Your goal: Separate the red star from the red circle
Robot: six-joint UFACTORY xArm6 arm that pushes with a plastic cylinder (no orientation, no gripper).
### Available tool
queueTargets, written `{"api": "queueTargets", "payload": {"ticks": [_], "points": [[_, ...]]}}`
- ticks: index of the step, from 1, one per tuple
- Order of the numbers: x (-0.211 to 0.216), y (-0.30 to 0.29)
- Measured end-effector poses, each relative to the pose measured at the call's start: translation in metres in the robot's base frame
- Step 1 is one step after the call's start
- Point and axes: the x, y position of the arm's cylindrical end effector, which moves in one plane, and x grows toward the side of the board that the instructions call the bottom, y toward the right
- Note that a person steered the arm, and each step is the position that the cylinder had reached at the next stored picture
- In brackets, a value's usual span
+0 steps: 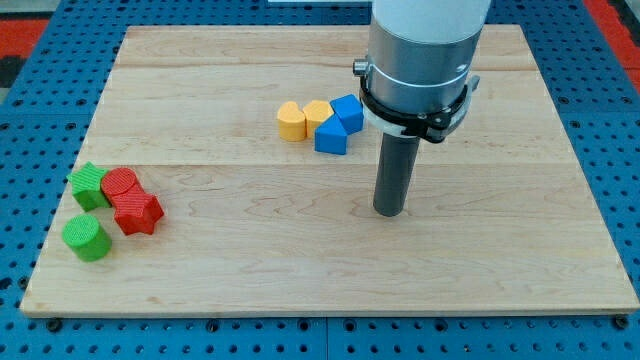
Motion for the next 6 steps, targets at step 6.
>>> {"api": "queueTargets", "payload": {"ticks": [6], "points": [[0.078,-0.211]]}}
